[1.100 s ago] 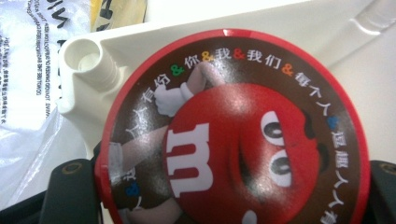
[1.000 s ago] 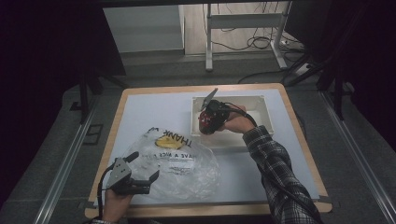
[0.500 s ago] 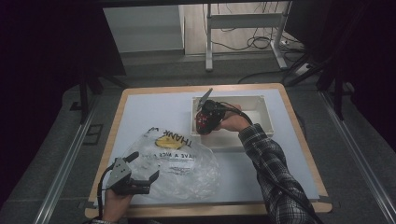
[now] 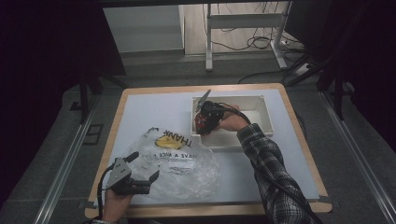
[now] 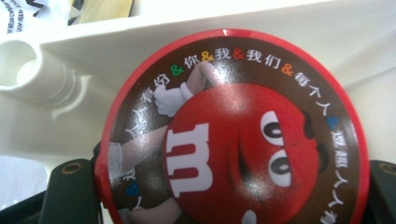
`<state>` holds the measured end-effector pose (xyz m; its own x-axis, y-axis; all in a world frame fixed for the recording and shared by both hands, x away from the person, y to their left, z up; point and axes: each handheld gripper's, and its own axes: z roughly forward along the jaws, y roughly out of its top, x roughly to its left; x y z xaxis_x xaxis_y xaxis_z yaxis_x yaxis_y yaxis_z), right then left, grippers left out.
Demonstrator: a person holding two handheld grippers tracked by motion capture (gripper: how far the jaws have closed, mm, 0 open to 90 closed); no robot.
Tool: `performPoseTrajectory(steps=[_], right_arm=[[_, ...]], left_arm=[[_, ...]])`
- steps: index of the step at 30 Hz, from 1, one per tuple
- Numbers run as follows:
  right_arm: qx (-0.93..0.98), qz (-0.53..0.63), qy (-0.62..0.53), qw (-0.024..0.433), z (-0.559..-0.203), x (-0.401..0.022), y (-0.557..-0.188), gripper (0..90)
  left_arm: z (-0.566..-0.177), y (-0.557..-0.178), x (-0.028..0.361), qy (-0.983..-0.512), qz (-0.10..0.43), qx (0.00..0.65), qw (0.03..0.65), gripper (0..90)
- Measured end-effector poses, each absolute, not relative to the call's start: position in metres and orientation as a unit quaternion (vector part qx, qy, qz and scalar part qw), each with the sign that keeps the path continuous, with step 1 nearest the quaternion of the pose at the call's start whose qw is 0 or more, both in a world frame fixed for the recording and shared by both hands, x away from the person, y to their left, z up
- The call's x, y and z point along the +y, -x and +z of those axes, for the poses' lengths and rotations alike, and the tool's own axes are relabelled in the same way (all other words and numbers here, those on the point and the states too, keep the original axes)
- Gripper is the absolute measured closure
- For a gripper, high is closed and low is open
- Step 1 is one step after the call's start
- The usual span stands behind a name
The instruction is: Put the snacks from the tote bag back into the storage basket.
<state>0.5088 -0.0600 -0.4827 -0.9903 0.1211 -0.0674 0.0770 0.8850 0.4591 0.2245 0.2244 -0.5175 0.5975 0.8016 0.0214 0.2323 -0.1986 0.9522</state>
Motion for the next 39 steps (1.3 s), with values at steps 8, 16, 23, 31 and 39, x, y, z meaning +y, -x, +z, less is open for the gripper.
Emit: performPoseTrajectory(steps=[8,16,23,31,39], right_arm=[[0.971,0.231,-0.051,0.043,-0.489,-0.059,-0.51,25.7],[0.971,0.23,-0.049,0.039,-0.495,-0.057,-0.512,25.7],[0.971,0.232,-0.05,0.036,-0.497,-0.058,-0.515,25.6],[0.969,0.24,-0.042,0.04,-0.498,-0.059,-0.515,25.5],[0.966,0.251,-0.053,0.043,-0.498,-0.06,-0.514,21.7]], left_arm=[[-0.518,-0.224,0.224,-0.725,0.272,0.356,0.523,0.0],[-0.518,-0.224,0.224,-0.724,0.272,0.356,0.524,0.0],[-0.518,-0.224,0.224,-0.724,0.272,0.357,0.524,0.0],[-0.518,-0.224,0.224,-0.724,0.272,0.357,0.524,0.0],[-0.518,-0.224,0.224,-0.725,0.273,0.356,0.522,0.0]])
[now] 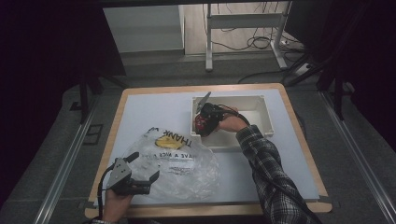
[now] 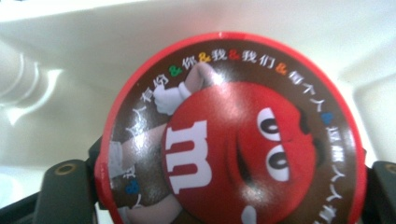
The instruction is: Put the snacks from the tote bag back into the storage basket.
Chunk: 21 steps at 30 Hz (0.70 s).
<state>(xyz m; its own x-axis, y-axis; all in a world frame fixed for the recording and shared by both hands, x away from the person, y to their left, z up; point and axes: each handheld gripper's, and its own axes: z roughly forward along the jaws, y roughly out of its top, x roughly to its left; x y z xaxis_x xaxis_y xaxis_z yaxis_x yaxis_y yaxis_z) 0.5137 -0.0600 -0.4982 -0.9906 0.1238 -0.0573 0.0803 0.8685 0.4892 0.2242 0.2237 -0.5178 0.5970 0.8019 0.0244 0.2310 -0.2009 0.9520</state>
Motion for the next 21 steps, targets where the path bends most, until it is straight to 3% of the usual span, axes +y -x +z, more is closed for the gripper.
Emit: performPoseTrajectory(steps=[11,21], right_arm=[[0.962,0.262,-0.061,0.053,-0.493,-0.066,-0.512,12.0],[0.958,0.272,-0.062,0.065,-0.487,-0.067,-0.509,8.8]], left_arm=[[-0.518,-0.224,0.223,-0.725,0.274,0.356,0.521,0.0],[-0.518,-0.224,0.223,-0.725,0.275,0.357,0.521,0.0]])
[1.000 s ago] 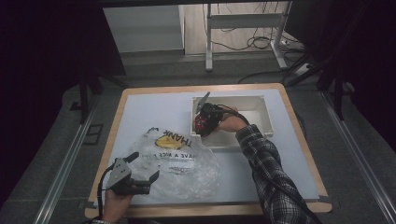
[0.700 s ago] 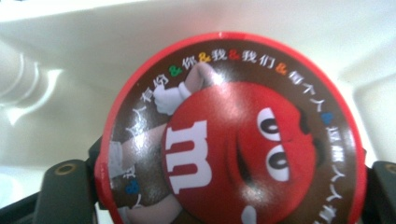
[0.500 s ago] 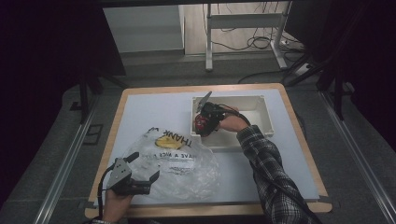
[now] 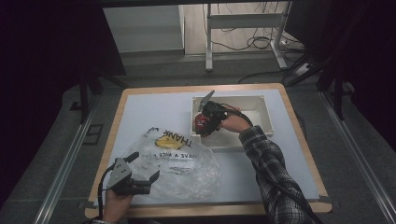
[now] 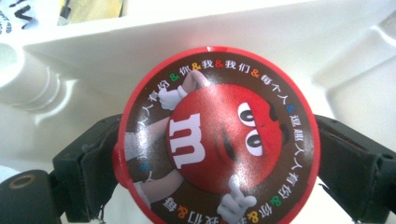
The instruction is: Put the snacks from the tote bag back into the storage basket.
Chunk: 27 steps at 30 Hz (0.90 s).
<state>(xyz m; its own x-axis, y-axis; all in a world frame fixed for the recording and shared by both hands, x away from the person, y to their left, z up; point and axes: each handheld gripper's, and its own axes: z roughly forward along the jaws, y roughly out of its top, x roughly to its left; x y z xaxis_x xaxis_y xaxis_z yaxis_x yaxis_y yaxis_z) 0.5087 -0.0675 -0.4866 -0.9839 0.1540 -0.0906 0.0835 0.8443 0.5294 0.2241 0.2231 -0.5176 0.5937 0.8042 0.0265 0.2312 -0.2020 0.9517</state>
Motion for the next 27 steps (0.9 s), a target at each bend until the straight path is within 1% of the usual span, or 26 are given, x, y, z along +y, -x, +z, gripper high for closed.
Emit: performPoseTrajectory(steps=[17,27], right_arm=[[0.953,0.287,-0.068,0.071,-0.477,-0.073,-0.501,7.0],[0.947,0.301,-0.07,0.083,-0.47,-0.079,-0.495,6.8]], left_arm=[[-0.518,-0.224,0.223,-0.726,0.276,0.357,0.52,0.0],[-0.518,-0.224,0.222,-0.726,0.276,0.357,0.519,0.0]])
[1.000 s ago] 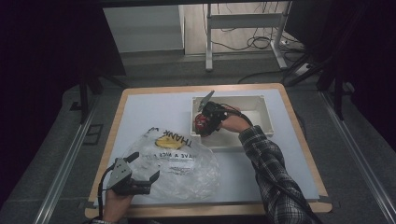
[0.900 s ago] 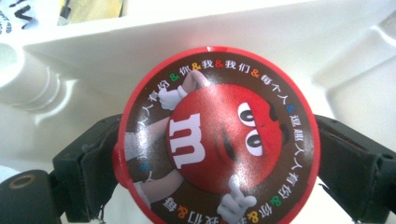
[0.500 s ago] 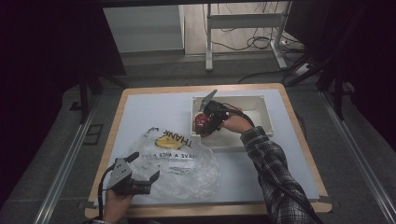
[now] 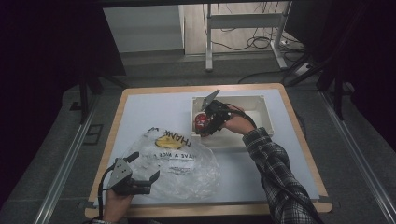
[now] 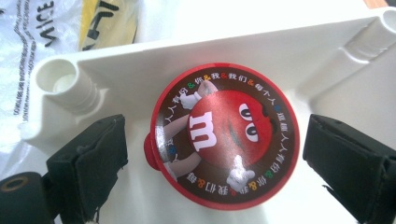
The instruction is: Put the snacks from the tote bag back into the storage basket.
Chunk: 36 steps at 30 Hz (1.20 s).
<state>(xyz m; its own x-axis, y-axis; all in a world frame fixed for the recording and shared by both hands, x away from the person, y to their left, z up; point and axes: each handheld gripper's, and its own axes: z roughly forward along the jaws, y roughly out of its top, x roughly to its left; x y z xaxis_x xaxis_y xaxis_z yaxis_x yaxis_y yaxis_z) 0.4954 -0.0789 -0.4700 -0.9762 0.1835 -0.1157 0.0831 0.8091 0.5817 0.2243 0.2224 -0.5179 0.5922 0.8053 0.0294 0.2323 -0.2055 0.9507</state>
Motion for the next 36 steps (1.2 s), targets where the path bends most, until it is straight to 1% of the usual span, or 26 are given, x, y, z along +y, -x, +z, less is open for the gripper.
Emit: performPoseTrajectory(steps=[17,36], right_arm=[[0.941,0.317,-0.076,0.089,-0.461,-0.087,-0.486,6.7],[0.933,0.331,-0.089,0.105,-0.463,-0.1,-0.474,6.8]], left_arm=[[-0.518,-0.224,0.222,-0.726,0.277,0.358,0.518,0.0],[-0.518,-0.224,0.221,-0.727,0.279,0.358,0.516,0.0]])
